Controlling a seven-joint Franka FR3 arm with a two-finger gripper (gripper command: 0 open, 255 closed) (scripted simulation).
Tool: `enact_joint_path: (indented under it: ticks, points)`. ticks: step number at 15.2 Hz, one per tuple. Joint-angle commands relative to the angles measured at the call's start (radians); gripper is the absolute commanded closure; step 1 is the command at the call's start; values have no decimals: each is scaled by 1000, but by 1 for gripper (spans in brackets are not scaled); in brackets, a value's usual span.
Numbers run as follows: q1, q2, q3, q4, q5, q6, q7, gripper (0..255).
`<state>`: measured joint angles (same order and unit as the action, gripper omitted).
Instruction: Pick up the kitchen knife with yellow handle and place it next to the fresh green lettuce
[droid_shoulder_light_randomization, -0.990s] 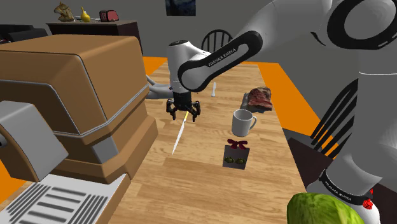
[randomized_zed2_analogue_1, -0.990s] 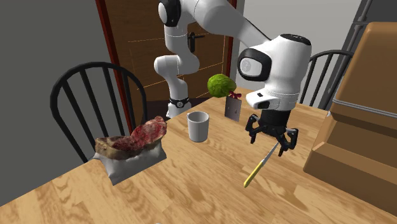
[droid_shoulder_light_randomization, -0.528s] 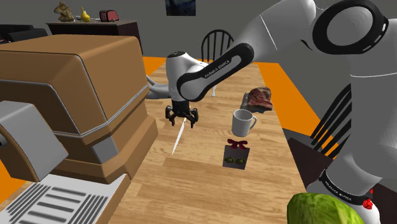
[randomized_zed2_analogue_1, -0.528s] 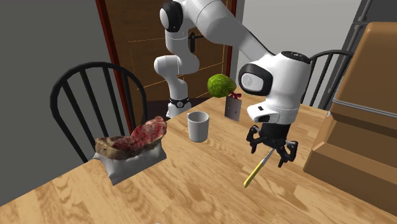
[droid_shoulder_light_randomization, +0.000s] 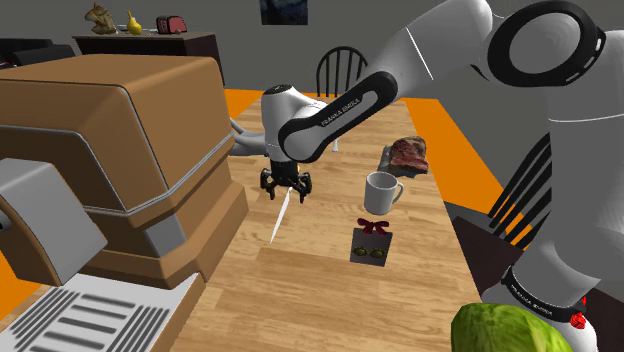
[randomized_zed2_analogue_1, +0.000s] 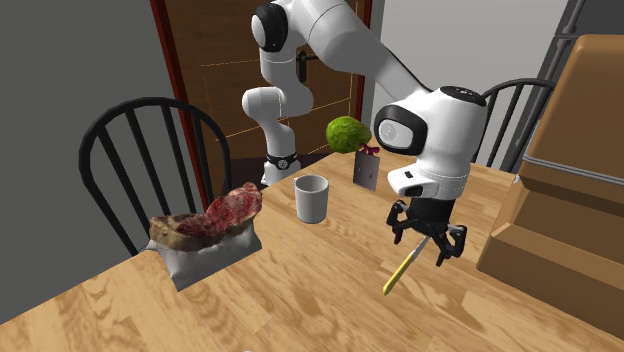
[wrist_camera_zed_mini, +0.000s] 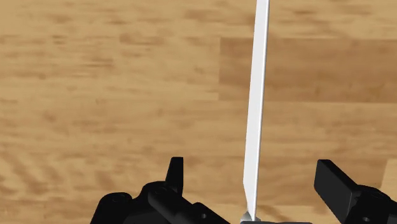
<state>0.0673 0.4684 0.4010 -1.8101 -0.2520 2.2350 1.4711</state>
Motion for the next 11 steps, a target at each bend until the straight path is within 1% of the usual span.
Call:
enact_joint_path:
  ticks: [1, 11]
  points:
    - [0, 0, 0, 0, 0, 0, 0, 255]
    - [-2, -8, 2, 3, 4, -10, -3, 255]
